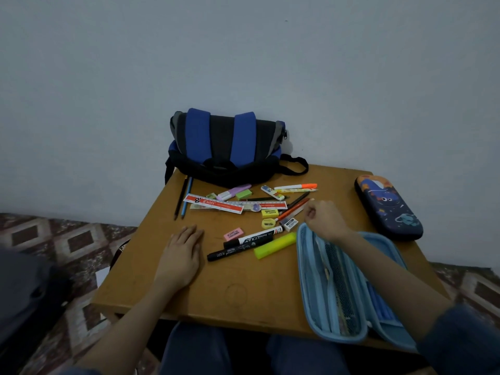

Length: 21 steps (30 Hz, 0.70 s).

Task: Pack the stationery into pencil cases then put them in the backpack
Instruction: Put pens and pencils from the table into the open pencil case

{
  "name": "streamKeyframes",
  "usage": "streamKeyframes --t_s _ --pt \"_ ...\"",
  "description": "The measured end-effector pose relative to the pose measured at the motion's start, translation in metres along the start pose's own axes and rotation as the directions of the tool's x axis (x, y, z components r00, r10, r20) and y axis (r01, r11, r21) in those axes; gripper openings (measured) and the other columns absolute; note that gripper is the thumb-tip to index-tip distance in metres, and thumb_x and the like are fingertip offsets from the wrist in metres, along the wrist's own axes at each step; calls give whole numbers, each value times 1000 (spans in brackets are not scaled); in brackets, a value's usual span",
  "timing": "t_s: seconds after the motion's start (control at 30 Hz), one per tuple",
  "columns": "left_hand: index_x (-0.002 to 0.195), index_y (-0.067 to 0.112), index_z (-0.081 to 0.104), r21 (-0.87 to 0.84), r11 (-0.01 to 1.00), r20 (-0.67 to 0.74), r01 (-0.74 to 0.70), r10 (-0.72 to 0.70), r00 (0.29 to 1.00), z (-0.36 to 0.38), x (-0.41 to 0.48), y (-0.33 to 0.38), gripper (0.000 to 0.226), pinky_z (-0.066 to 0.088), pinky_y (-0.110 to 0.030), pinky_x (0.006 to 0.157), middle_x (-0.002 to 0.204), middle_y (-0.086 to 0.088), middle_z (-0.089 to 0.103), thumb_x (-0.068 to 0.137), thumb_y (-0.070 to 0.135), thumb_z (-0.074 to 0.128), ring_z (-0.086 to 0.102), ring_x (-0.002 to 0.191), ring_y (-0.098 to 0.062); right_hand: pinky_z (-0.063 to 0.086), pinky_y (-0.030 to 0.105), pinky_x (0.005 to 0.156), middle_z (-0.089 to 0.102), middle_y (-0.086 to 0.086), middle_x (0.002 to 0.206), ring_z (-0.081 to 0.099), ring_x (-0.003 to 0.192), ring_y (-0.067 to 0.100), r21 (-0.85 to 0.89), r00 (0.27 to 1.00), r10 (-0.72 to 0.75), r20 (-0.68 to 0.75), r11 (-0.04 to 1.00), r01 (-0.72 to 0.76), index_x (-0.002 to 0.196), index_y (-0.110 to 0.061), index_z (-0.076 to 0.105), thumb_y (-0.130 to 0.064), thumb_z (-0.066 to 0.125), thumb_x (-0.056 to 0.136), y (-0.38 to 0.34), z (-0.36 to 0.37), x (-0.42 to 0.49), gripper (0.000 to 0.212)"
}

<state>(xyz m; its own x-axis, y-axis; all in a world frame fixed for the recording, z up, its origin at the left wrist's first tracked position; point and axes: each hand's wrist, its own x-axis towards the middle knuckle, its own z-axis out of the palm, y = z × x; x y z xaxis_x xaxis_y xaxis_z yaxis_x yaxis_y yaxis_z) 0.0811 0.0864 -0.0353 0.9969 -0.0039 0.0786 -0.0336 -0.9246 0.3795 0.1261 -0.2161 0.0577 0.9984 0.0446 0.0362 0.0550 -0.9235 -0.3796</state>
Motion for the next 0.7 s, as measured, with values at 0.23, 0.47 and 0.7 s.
streamKeyframes --t_s 0.23,0.47,0.7 --pt "145 24 31 -19 1000 -17 -8 8 1000 -1 -1 3 45 5 -30 116 154 4 24 100 29 31 14 144 -13 55 41 73 67 10 85 63 79 24 60 1000 -22 -22 998 24 86 -5 66 -6 52 88 -7 18 5 14" --pt "147 20 24 -59 997 -32 45 -47 998 -4 -3 5 48 4 -26 115 155 3 20 100 29 30 12 144 -12 49 34 68 57 -4 60 55 64 17 97 995 -75 -62 992 81 112 -8 63 -5 51 87 -33 36 29 27" --pt "148 17 18 -32 995 -20 89 -90 996 -6 -1 5 51 4 -26 115 157 4 14 101 33 27 7 144 -12 52 32 81 70 7 105 63 96 21 60 991 -131 29 990 130 99 -10 73 -10 55 88 -62 50 57 21"
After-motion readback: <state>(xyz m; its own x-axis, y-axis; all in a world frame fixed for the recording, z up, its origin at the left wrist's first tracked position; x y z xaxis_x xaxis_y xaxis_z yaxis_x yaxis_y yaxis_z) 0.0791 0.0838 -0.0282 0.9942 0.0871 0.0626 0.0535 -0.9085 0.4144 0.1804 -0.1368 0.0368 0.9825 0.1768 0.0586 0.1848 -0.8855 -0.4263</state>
